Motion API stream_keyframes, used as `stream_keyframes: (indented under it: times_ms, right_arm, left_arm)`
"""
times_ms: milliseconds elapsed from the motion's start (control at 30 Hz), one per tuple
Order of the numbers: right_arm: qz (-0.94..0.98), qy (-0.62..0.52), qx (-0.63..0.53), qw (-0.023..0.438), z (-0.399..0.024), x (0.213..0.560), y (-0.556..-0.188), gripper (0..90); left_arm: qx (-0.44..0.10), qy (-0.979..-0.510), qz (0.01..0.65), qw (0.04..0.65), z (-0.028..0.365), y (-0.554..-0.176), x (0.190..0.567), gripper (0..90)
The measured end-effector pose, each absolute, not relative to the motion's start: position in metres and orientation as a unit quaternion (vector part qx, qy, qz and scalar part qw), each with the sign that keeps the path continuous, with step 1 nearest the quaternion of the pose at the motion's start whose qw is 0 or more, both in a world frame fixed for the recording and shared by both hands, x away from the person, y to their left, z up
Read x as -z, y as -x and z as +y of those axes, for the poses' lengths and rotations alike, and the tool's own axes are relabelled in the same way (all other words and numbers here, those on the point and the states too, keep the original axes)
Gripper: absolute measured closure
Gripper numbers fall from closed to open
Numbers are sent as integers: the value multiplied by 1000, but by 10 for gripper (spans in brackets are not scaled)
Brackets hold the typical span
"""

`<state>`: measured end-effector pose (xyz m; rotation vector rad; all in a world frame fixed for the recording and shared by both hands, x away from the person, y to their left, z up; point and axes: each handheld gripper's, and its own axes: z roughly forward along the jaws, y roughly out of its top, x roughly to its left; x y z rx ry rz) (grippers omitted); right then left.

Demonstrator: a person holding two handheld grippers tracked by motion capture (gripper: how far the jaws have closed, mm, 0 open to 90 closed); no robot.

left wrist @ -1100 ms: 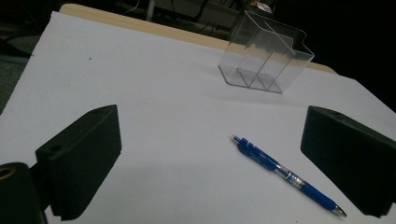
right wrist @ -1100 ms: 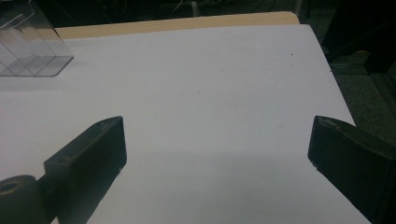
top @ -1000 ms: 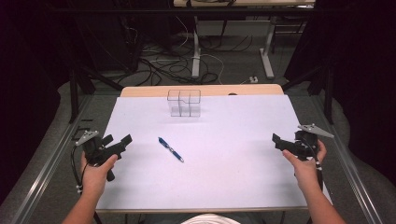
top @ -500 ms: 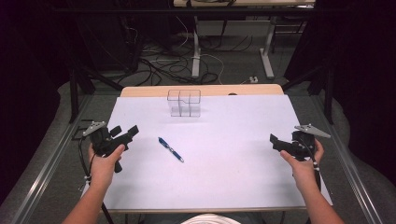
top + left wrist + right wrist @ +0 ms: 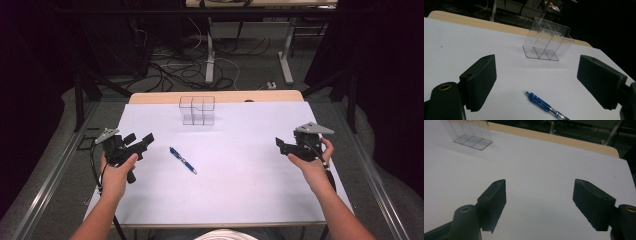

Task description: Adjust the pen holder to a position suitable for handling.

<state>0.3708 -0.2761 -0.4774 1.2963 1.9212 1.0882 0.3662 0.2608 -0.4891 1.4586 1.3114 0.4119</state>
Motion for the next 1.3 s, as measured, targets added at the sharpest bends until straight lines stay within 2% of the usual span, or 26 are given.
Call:
stream_keyframes:
  times_ms: [367,633,933,1300]
  right_arm:
    - [761,-410,-406,298,-208,447,-410,303]
    - [801,-366,-374,289,-159,437,-432,325]
    - [843,-303,-341,284,-110,426,-459,328]
    - [884,-225,-295,286,-66,421,-494,330]
  left_arm:
    - [-153,-601,545,564,269,-359,491,78]
    - [-158,-617,533,557,281,-355,499,3]
    - [-174,-594,550,561,294,-352,501,2]
    - [-188,-604,543,552,298,-351,501,2]
